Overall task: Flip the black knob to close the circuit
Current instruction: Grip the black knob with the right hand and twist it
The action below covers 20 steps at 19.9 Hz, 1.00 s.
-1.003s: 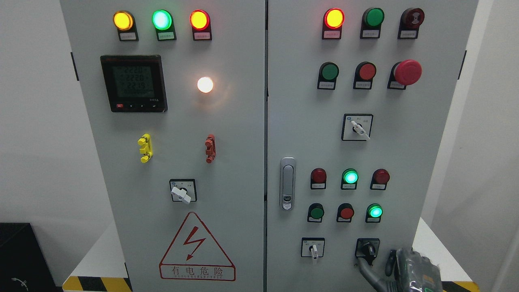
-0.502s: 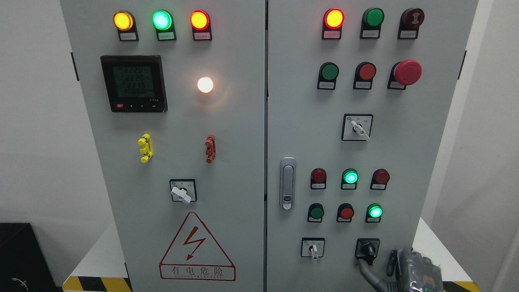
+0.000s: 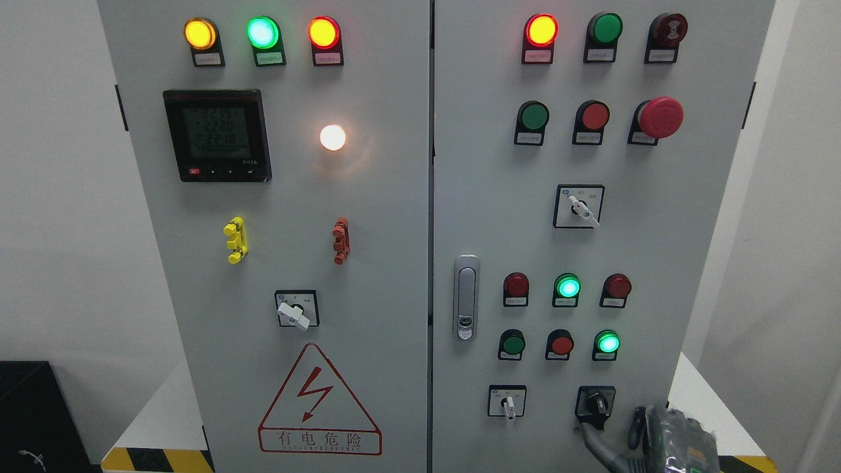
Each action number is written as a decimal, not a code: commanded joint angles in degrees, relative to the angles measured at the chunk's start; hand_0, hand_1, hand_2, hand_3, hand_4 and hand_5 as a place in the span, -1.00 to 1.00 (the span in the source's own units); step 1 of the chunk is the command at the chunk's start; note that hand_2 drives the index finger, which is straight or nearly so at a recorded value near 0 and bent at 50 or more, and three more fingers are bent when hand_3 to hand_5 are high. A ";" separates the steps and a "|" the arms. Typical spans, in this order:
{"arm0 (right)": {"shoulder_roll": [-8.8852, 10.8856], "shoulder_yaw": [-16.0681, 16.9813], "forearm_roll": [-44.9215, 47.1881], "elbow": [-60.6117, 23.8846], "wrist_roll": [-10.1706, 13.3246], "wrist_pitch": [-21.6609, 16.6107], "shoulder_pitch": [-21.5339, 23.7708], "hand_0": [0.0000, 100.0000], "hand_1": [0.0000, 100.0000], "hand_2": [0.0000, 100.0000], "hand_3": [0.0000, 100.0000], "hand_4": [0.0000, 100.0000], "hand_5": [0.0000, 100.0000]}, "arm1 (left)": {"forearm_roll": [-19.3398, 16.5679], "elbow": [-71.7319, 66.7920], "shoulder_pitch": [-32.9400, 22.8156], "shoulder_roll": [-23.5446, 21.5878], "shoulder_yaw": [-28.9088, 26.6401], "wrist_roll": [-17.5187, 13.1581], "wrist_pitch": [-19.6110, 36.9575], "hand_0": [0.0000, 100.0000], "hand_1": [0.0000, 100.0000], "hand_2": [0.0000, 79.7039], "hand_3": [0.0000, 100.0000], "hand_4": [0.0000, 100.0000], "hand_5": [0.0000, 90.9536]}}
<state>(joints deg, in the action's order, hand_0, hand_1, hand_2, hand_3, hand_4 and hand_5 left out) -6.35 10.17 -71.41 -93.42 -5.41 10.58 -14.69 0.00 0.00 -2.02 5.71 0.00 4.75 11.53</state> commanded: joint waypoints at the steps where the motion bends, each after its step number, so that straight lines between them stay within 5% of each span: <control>1: 0.03 0.99 0.30 0.79 0.05 0.15 -0.95 -1.00 -0.53 0.62 0.99 0.62 0.62 | -1.14 -1.23 0.00 0.00 1.14 -0.01 -0.01 -0.76 0.11 -1.00 -1.00 -1.00 -1.00; 20: -0.06 2.48 0.66 0.70 -0.04 0.06 -1.04 -1.00 -0.53 0.61 0.99 0.62 0.62 | -1.14 -1.23 0.00 0.00 1.14 -0.01 -0.01 -0.76 0.11 -1.00 -1.00 -1.00 -1.00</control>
<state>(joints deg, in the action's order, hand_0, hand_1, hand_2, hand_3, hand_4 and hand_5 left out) -6.41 11.74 -70.86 -92.74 -5.24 10.49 -15.68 0.00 0.00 -2.02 5.71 0.00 4.77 11.51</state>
